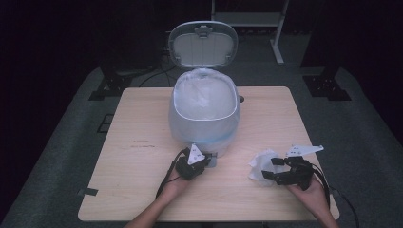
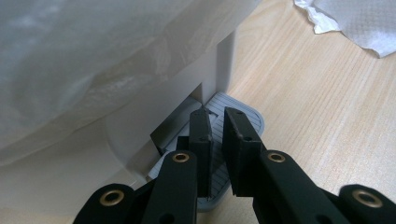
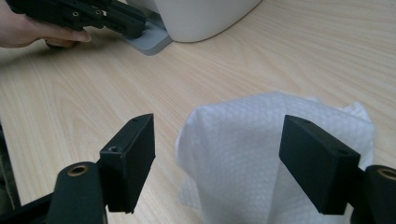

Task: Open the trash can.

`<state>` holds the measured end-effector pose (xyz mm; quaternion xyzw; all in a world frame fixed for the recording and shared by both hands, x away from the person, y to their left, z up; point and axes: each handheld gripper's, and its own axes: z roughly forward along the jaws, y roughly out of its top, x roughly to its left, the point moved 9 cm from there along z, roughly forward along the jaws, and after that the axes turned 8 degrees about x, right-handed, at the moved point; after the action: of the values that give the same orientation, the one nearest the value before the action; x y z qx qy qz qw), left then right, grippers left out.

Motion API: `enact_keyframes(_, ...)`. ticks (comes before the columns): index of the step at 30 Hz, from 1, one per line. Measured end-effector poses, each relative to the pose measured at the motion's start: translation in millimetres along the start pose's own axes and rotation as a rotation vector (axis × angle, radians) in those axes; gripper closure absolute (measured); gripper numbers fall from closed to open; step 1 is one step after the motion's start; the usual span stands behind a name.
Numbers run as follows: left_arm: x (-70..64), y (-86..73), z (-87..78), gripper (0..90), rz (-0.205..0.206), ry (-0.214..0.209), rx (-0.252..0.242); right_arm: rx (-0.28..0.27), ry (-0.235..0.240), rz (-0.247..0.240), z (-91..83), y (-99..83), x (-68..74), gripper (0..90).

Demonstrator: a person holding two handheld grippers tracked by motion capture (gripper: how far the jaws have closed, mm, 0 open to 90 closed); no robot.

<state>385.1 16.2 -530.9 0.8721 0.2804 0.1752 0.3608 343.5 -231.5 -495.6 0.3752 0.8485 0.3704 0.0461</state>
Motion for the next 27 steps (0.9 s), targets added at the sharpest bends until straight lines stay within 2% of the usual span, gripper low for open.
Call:
enact_keyframes(5,0.3,0.0,0.0,81.1,0.002,0.001,0.001,0.034,-0.036,-0.006,7.3,1.1,-4.4,34.6)
enact_keyframes(6,0.5,0.0,-0.1,81.0,0.002,0.001,0.003,0.044,-0.038,-0.003,9.0,0.1,-5.9,39.4)
enact_keyframes(7,0.5,0.0,-0.1,81.0,0.002,0.001,0.003,0.044,-0.038,-0.003,9.0,0.1,-5.9,39.4)
enact_keyframes(8,0.3,0.1,-0.1,81.0,0.001,0.001,0.003,0.064,-0.048,0.004,12.1,-2.3,-9.4,46.7)
enact_keyframes(15,0.7,-0.2,-0.2,80.6,0.004,0.002,0.004,0.091,-0.053,0.026,15.7,-9.1,-17.6,72.3)
enact_keyframes(18,0.6,-0.1,-0.2,80.4,0.003,0.003,0.004,0.092,-0.04,0.041,14.4,-12.0,-20.5,82.7)
enact_keyframes(19,0.6,-0.1,-0.2,80.4,0.003,0.003,0.004,0.092,-0.04,0.041,14.4,-12.0,-20.5,82.7)
enact_keyframes(20,0.6,0.0,-0.1,80.4,0.003,0.003,0.004,0.091,-0.036,0.047,13.1,-13.5,-22.4,87.1)
enact_keyframes(27,0.5,0.0,0.0,80.4,-0.003,0.002,-0.002,0.063,-0.016,0.068,1.0,-11.5,-23.6,88.7)
